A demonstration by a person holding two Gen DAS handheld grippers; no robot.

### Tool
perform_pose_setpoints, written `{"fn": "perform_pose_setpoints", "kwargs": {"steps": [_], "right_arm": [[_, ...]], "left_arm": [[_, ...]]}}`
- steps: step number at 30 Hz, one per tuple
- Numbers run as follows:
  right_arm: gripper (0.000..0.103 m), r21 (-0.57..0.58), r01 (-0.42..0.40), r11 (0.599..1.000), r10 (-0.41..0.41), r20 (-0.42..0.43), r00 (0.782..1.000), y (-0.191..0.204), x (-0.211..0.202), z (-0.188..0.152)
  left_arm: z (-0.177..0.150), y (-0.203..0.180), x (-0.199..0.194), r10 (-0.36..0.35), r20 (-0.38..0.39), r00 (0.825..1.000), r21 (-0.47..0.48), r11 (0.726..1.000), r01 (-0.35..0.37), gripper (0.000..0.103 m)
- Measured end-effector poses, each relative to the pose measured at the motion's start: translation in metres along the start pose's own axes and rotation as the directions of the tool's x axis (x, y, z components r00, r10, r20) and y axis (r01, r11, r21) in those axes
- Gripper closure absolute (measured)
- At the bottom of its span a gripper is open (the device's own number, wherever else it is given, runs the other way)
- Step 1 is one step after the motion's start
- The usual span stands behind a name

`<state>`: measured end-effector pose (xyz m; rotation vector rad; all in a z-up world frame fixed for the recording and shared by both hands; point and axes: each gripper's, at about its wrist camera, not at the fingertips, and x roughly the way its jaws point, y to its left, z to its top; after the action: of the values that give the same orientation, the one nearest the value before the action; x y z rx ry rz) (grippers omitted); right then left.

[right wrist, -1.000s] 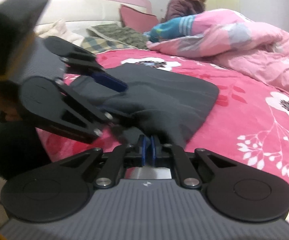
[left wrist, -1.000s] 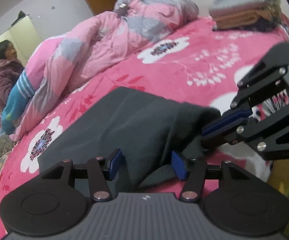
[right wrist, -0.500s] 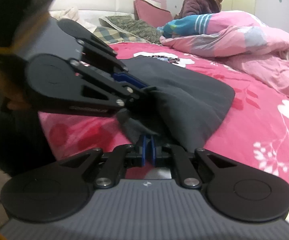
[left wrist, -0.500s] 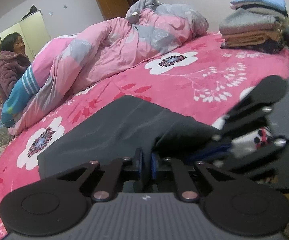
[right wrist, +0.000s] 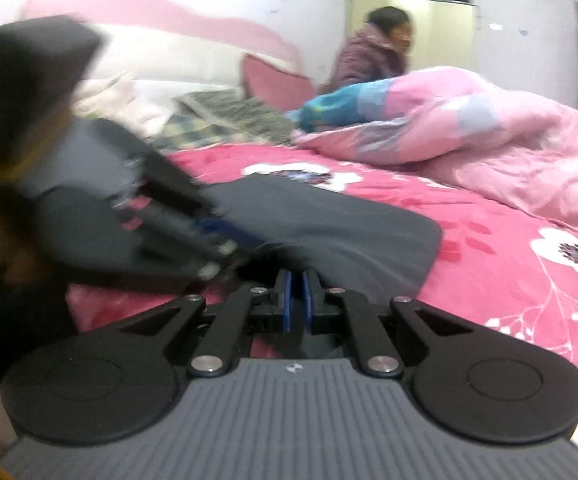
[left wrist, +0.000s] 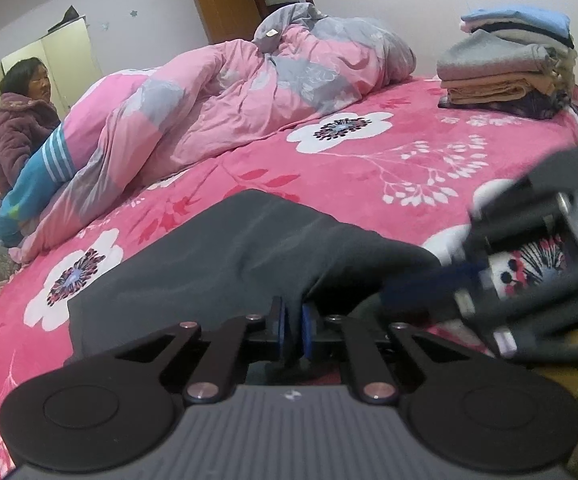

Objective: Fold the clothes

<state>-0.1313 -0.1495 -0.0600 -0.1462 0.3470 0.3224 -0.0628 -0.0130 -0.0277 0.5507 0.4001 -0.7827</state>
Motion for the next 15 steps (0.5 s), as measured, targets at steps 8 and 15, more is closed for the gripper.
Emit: {"fn": "perform_pose_setpoints", "kwargs": {"steps": [8, 15], "right_arm": [[0.098, 0.019, 0.051, 0.999, -0.050, -0.058, 0.997, 0.002, 0.037, 0.003], [0.099, 0.115, 0.098, 0.989, -0.095, -0.027, 0.995, 0.000, 0.047, 0.001]], "left_arm": [[-0.001, -0.002, -0.006, 0.003, 0.012, 1.000, 0.009, 1.000, -0.003, 0.094], [-0.009, -0.008, 0.000, 0.007, -0.023, 1.000, 0.027, 1.000, -0.007, 0.094]]}}
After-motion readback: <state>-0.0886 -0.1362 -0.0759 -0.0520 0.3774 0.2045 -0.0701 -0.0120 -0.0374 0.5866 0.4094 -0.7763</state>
